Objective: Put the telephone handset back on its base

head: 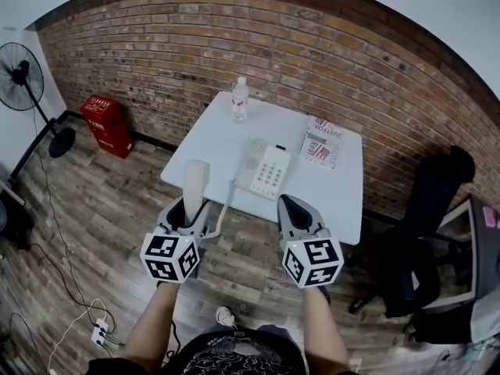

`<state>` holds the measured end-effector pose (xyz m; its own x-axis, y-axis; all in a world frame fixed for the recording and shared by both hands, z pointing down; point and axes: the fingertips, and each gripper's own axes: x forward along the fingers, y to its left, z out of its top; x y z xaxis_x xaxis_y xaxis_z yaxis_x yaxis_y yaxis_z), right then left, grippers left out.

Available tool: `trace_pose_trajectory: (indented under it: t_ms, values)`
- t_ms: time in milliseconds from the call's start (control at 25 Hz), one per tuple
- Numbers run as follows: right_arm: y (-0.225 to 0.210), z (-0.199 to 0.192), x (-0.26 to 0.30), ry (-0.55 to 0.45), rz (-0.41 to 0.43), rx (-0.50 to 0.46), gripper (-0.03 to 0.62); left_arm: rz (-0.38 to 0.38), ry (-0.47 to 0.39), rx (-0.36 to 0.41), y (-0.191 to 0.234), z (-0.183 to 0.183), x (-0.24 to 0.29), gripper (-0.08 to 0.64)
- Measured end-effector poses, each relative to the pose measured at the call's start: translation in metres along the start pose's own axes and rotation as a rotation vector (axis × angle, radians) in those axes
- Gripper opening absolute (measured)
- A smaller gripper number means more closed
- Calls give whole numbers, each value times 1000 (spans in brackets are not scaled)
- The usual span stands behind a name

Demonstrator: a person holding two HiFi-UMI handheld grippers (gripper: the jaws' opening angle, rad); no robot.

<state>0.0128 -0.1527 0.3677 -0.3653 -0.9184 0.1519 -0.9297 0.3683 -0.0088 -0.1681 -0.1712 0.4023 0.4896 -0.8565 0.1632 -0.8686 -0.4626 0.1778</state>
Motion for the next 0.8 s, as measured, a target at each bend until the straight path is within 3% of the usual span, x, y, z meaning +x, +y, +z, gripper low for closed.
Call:
trace_pose_trajectory:
  t_ms: [400, 800]
  values:
    - [-23, -1, 28, -2, -66, 14, 0, -84, 33, 10, 5, 0, 57, 212]
    - [-61, -8, 71, 8, -82, 25, 0, -147, 95, 25, -7, -10, 132, 212]
